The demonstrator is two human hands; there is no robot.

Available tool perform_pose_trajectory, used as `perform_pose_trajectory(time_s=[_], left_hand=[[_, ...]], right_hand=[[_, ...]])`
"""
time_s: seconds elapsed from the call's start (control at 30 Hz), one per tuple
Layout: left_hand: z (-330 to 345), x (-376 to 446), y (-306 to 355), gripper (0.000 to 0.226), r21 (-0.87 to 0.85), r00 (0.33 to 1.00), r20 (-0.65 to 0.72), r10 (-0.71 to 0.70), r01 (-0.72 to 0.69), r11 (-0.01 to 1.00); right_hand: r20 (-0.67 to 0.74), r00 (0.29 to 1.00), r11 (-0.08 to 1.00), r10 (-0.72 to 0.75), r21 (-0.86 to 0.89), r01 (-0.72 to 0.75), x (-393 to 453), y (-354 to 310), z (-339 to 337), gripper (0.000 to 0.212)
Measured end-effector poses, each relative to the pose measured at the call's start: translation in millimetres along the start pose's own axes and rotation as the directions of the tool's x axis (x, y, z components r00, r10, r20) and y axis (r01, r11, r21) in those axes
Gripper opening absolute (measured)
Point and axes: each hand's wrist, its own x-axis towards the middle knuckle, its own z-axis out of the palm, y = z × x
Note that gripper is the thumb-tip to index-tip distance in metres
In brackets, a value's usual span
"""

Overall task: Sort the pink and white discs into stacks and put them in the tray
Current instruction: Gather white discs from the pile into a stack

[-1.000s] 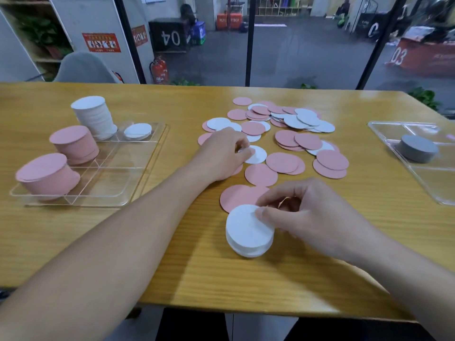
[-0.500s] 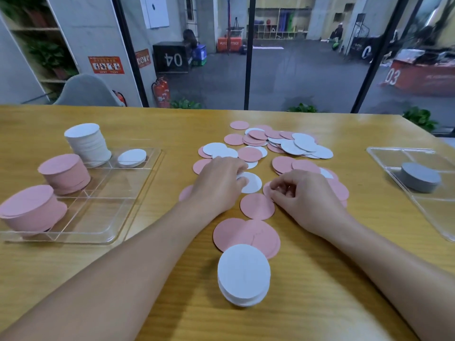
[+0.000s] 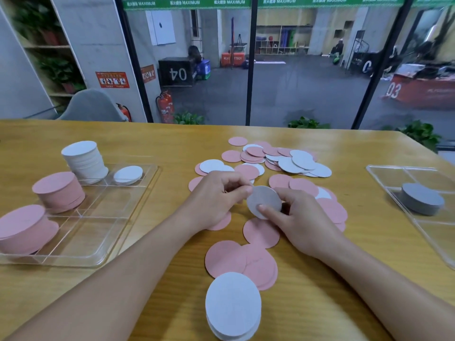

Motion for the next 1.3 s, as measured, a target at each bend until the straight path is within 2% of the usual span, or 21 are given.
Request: perform_pose_trajectory(time_s=[0.07, 0.13, 0.2, 0.3, 0.37, 0.4, 0.47, 0.53, 0.63, 0.73, 0.83, 0.93, 1.03, 1.13, 1.23, 1.3], left_hand=[[-3, 1, -7, 0.016, 0.102, 0.998, -0.059, -0.026, 0.032, 0.994], [-12, 7, -15, 0.015, 0.287, 0.988, -0.152, 0.0, 0.045, 0.957], [-22, 16, -24, 0.025, 0.404, 0.982, -0.187, -0.018, 0.094, 0.91], [-28, 22, -41, 0.041, 0.529, 0.983, -0.103, -0.151, 0.182, 0.829], [-28, 22, -47, 0.028, 0.636, 0.978, -0.028, -0.207, 0.178, 0.751], [-28, 20, -45, 0.026, 0.646, 0.977, -0.016, -0.215, 0.174, 0.743], [-28, 15, -33, 0.028, 0.614, 0.98, 0.01, -0.2, 0.152, 0.775], [-30, 5, -23, 0.018, 0.575, 0.986, 0.038, -0.165, 0.113, 0.81], [-32, -6, -19, 0.028, 0.53, 0.989, 0.01, -0.147, 0.119, 0.839], [-30, -5, -20, 0.038, 0.546, 0.992, -0.029, -0.119, 0.115, 0.829], [-29, -2, -20, 0.055, 0.585, 0.985, -0.027, -0.173, 0.155, 0.796], [-28, -1, -21, 0.051, 0.626, 0.971, -0.033, -0.237, 0.205, 0.753], [-27, -2, -19, 0.045, 0.594, 0.976, -0.054, -0.211, 0.201, 0.779], [-29, -3, -14, 0.026, 0.435, 0.985, -0.114, -0.131, 0.168, 0.884], [-30, -2, -13, 0.014, 0.215, 0.977, -0.18, -0.111, 0.149, 0.965], [-28, -3, -7, 0.01, 0.09, 0.972, -0.206, -0.112, 0.133, 0.987]], right_hand=[[0.008, 1.0, 1.0, -0.002, 0.027, 0.001, 0, 3, -2, 0.013], [0.01, 1.0, 0.997, 0.026, 0.069, -0.027, -2, 4, -7, 0.022], [0.029, 0.999, 0.999, 0.023, 0.049, -0.025, -6, 4, -11, 0.028], [0.037, 0.999, 0.998, -0.017, -0.062, 0.019, -11, 2, -14, 0.028], [0.023, 1.0, 0.997, -0.017, -0.076, 0.018, -12, 0, -18, 0.015], [0.012, 1.0, 0.997, -0.016, -0.081, 0.017, -12, -2, -20, 0.009], [-0.017, 1.0, 0.997, -0.021, -0.078, 0.019, -12, -4, -23, 0.006], [-0.055, 0.998, 0.999, -0.011, -0.042, 0.008, -11, -2, -26, 0.008], [-0.062, 0.998, 1.0, -0.001, 0.01, 0.002, -9, -2, -33, 0.004], [-0.008, 1.0, 0.999, 0.028, -0.03, -0.029, -9, -5, -42, 0.008], [0.062, 0.995, 0.997, 0.079, -0.027, -0.078, -13, -7, -50, 0.018], [0.11, 0.991, 0.994, 0.077, 0.067, -0.085, -16, -6, -53, 0.033], [0.042, 0.992, 0.98, 0.116, 0.158, -0.122, -17, -10, -49, 0.033], [-0.002, 0.999, 0.999, 0.044, -0.028, -0.044, -20, -7, -43, 0.012], [0.043, 0.999, 0.995, 0.018, -0.103, -0.013, -21, -2, -38, 0.044], [0.054, 0.998, 0.99, -0.013, -0.139, 0.02, -20, 0, -38, 0.052]])
